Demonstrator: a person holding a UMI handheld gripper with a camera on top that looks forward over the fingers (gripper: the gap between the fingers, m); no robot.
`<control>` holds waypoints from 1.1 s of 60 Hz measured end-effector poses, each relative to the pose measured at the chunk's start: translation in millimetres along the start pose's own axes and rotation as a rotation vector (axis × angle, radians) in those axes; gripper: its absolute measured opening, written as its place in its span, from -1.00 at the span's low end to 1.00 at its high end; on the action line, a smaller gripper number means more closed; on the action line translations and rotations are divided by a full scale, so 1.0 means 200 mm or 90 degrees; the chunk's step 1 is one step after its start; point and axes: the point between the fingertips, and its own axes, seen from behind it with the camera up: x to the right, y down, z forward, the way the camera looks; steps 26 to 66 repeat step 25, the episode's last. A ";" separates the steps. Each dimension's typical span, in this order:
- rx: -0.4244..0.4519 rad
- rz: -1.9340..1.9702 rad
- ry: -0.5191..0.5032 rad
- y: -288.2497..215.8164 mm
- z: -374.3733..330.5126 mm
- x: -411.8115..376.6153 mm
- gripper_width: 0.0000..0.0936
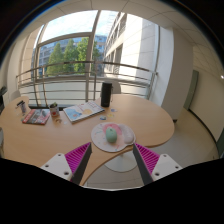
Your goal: Arrange mouse
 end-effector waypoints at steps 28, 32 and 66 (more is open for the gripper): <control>0.007 -0.013 -0.011 0.09 -0.37 -0.04 0.81; 0.007 -0.013 -0.011 0.09 -0.37 -0.04 0.81; 0.007 -0.013 -0.011 0.09 -0.37 -0.04 0.81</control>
